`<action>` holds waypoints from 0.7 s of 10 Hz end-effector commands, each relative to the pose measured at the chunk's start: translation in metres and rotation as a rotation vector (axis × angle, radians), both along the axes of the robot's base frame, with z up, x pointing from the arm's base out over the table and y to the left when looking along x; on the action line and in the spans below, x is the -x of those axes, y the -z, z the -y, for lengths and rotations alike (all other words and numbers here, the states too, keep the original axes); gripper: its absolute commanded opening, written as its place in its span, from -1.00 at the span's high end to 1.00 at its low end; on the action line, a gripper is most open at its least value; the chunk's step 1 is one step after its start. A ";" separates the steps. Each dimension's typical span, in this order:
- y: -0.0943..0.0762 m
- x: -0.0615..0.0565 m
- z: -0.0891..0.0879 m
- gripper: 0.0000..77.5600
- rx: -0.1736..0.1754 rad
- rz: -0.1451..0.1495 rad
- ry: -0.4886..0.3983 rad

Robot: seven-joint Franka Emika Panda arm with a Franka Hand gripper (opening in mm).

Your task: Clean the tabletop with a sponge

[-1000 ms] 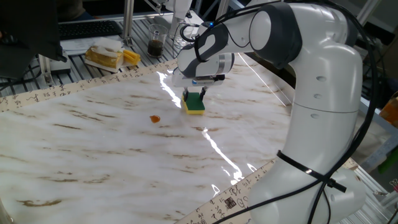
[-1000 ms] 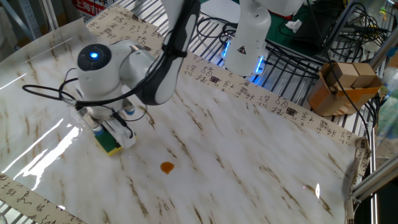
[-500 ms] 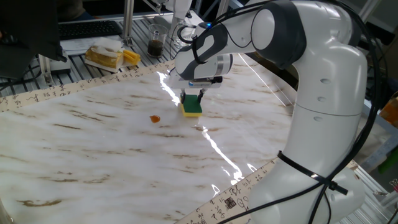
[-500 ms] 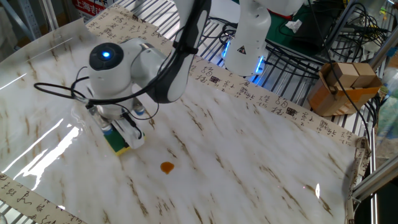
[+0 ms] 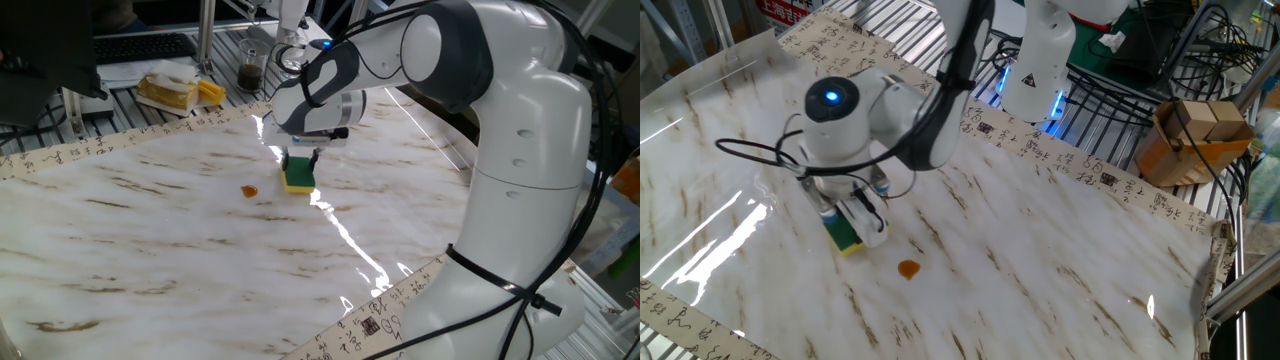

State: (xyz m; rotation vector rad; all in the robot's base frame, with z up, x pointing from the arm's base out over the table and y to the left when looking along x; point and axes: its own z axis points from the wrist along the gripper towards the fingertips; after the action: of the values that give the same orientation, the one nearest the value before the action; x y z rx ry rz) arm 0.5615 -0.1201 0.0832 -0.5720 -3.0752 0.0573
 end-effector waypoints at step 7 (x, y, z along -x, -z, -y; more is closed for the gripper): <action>0.007 0.010 -0.045 0.97 -0.001 0.009 0.076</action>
State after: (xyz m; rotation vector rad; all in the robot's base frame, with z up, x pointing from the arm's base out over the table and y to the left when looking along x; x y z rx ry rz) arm 0.5535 -0.0982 0.0801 -0.6260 -3.0625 0.0551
